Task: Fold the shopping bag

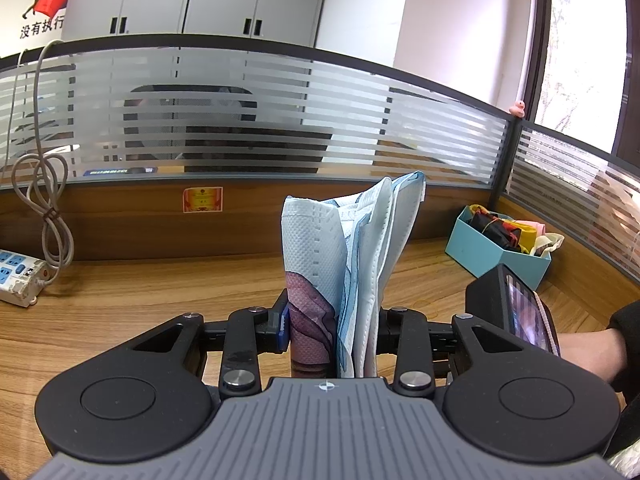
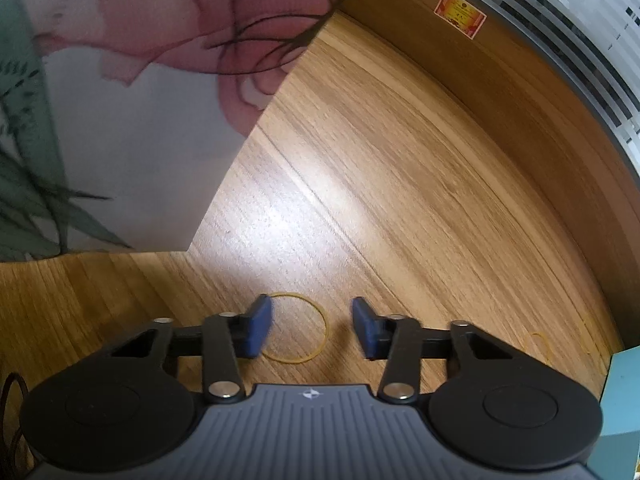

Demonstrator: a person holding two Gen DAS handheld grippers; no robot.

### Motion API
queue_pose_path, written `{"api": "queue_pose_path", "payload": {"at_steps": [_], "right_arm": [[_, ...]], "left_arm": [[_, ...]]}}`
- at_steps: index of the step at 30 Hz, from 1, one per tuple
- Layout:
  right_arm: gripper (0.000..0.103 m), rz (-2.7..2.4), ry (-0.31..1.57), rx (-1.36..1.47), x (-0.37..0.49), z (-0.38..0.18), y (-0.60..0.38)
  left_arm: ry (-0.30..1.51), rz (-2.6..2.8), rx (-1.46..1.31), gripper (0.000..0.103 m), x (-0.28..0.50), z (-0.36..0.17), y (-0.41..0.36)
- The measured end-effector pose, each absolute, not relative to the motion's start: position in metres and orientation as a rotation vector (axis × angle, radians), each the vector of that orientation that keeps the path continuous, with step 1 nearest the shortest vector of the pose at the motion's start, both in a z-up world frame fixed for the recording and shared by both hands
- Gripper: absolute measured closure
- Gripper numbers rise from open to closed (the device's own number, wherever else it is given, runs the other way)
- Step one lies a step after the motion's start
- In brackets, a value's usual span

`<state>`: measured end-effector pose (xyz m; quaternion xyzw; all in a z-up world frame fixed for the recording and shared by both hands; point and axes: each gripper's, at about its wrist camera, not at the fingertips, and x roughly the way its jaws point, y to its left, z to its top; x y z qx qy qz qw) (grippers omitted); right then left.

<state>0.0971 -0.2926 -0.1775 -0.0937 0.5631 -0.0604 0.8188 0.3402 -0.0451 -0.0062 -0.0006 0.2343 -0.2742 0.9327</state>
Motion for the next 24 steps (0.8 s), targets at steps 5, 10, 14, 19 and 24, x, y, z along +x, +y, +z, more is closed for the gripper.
{"api": "queue_pose_path", "payload": {"at_steps": [5, 10, 14, 19, 24], "right_arm": [[0.094, -0.129, 1.210, -0.202, 0.099, -0.179, -0.298], [0.103, -0.117, 1.216, -0.212, 0.099, -0.180, -0.298], [0.103, -0.116, 1.220, -0.202, 0.099, -0.179, -0.299], [0.103, -0.133, 1.212, -0.157, 0.092, -0.168, -0.303], [0.103, -0.169, 1.215, -0.111, 0.076, -0.155, -0.309]], "left_arm": [[0.482, -0.561, 0.000, 0.066, 0.340, -0.006, -0.046], [0.485, -0.561, 0.000, 0.066, 0.341, -0.007, -0.046], [0.487, -0.560, 0.000, 0.066, 0.341, -0.007, -0.045], [0.489, -0.559, -0.001, 0.066, 0.341, -0.007, -0.045], [0.491, -0.562, 0.000, 0.066, 0.341, -0.009, -0.045]]}}
